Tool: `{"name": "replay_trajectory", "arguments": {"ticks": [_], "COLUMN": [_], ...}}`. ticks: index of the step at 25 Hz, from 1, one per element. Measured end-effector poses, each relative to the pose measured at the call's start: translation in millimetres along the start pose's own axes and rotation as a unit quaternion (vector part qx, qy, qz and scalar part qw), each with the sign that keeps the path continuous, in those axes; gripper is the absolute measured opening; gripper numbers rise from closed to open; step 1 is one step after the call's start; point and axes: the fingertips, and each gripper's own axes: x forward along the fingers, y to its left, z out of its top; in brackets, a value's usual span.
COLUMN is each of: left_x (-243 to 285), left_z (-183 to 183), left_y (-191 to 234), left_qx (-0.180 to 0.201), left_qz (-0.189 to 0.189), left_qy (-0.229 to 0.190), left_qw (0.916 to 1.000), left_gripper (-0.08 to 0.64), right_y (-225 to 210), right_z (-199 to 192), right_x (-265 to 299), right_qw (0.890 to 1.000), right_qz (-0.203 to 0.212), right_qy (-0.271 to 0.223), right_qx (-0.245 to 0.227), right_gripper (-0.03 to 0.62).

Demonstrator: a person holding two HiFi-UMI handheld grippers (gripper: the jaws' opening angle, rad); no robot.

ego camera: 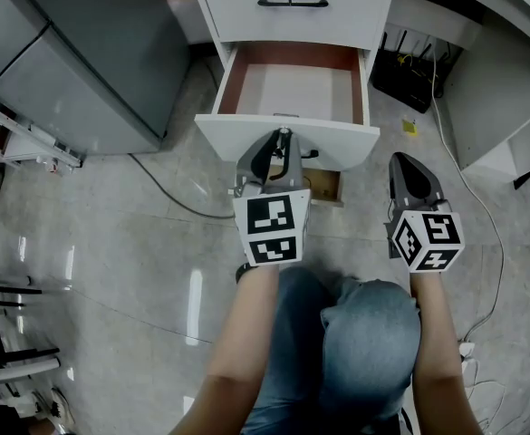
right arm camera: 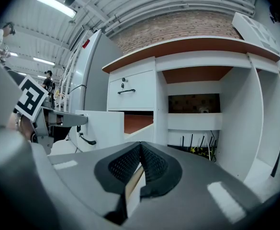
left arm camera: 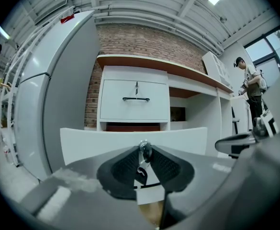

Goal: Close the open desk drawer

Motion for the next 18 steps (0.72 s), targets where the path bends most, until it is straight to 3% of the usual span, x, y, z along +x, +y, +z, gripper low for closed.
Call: {"name": "replay_trajectory", "arguments": {"ticks": [18], "left_x": [24], "left_z": [3], "left_y": [1], "left_qx": [0.004], "left_qz": [-0.01], "left_qy": [0.011], "left_qw": [0.9999], "left_gripper": [0.084], "right_y": [-15], "right_z": [16], "right_x": [12], "right_qw": [0.999], "right_qz": [-0.03], "right_qy": [0.011], "right_qx": [-0.006], "right_gripper": [-0.002]}}
